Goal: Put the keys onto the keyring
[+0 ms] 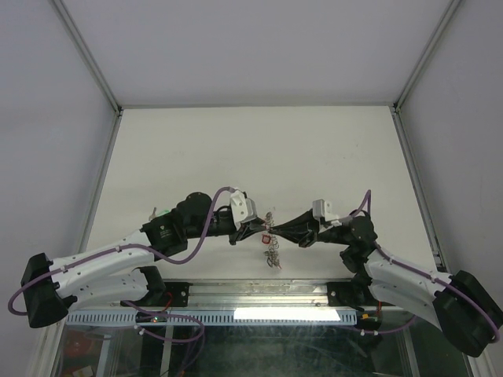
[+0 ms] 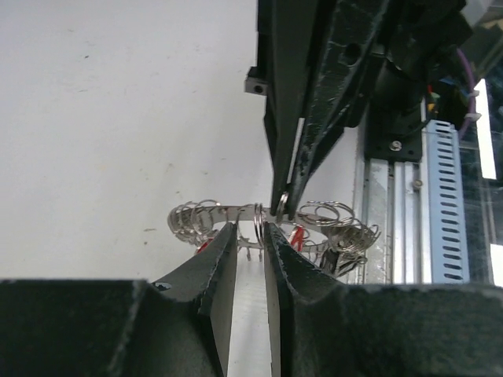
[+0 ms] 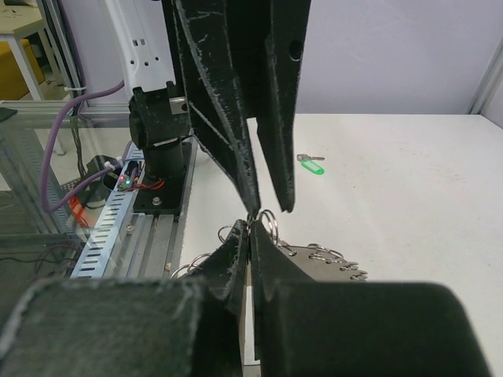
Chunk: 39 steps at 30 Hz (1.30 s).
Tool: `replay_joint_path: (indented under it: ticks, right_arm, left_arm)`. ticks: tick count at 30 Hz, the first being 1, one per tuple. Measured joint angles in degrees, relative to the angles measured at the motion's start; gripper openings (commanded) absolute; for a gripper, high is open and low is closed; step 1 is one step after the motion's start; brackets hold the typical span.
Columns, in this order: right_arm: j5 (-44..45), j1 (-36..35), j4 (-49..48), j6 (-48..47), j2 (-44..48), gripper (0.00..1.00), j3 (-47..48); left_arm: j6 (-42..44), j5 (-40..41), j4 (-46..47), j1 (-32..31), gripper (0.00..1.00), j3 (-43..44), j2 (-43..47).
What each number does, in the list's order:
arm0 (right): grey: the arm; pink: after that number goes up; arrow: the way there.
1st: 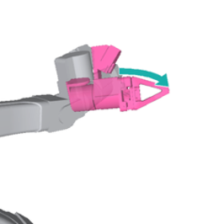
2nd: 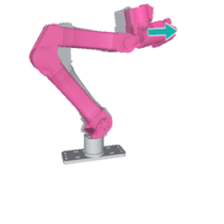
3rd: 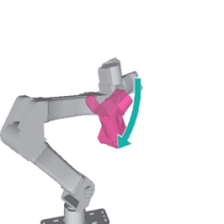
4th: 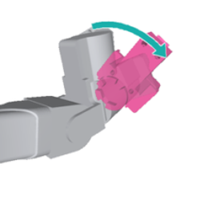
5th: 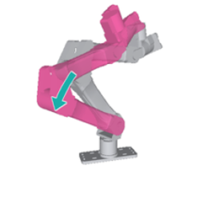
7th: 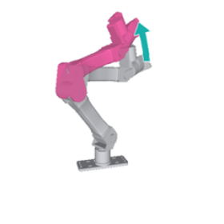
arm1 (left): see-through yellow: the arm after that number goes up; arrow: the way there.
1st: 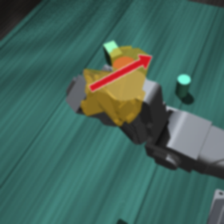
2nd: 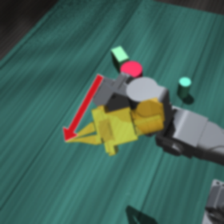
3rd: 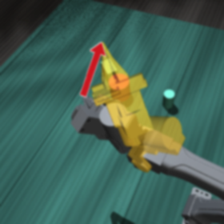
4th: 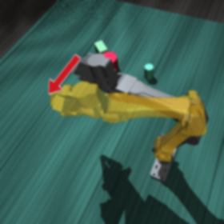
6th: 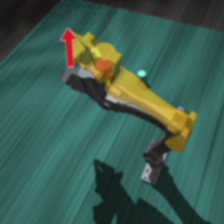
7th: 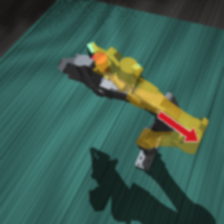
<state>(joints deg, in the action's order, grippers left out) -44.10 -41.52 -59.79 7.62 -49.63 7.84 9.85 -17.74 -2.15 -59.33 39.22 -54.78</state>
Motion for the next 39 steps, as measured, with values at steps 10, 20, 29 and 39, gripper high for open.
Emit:
replay_joint_path:
  ticks: [10,20,29,39]
  right_arm:
    - [-1.9,0.1,1.4,1.6,0.3,0.0,1.5]
    - [-1.7,0.7,1.4,2.0,0.1,0.0,1.9]
    - [-3.1,2.1,-0.6,3.7,-2.5,0.0,2.8]
    - [-5.3,2.4,-1.2,4.8,-2.5,0.0,3.5]
  left_arm:
    - [0.6,13.2,0.7,0.0,0.19,-0.8,0.4]
    - [0.0,15.5,2.3,0.0,0.13,-4.2,6.4]
    - [-1.3,4.1,7.4,0.0,0.1,-5.3,9.9]
    - [-1.9,-2.8,8.0,0.0,0.16,-6.6,5.3]
